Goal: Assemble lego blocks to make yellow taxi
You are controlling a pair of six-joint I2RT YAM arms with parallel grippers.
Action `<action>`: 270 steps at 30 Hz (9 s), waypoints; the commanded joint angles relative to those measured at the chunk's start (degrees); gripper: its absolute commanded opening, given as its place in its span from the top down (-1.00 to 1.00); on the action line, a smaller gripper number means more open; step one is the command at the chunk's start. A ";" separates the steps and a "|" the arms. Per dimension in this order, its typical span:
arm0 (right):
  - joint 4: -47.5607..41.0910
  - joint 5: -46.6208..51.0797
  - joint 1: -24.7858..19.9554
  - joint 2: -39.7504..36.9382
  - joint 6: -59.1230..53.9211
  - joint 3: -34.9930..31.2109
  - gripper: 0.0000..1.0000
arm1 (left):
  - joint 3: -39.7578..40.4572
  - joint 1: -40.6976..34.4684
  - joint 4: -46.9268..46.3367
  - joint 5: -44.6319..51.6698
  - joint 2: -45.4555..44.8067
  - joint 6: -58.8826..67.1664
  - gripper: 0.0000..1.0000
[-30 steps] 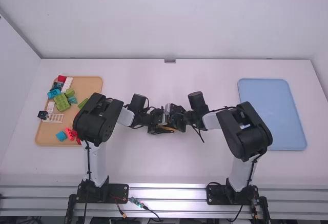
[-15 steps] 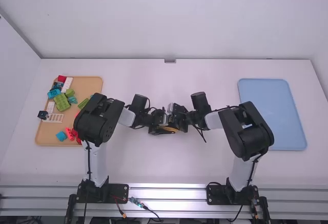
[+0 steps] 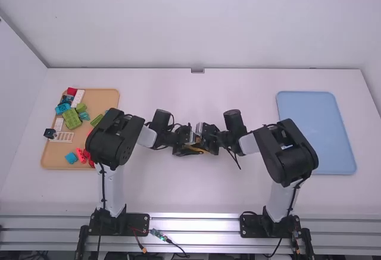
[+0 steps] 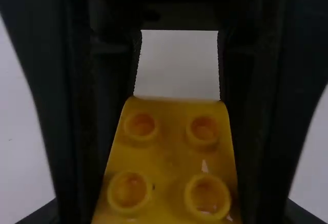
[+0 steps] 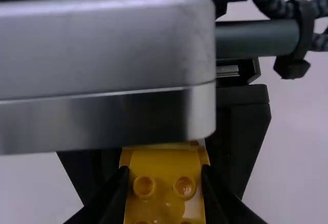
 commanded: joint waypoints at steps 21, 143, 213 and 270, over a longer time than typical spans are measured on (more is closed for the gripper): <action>-9.25 2.78 2.05 0.70 -4.13 1.20 1.00 | -0.07 0.61 0.09 0.55 1.12 -0.98 0.53; -1.22 1.44 -3.30 -5.82 1.03 -2.89 -0.99 | -0.11 0.57 -0.94 0.15 1.12 0.50 0.83; -4.94 -3.80 -7.83 -2.10 -2.29 -1.27 -0.99 | 50.95 1.42 -78.25 -70.53 -7.41 -84.24 -0.98; 8.55 1.05 8.37 12.85 6.60 8.83 -0.32 | 51.28 1.42 -80.11 -76.43 -7.41 -88.48 -0.98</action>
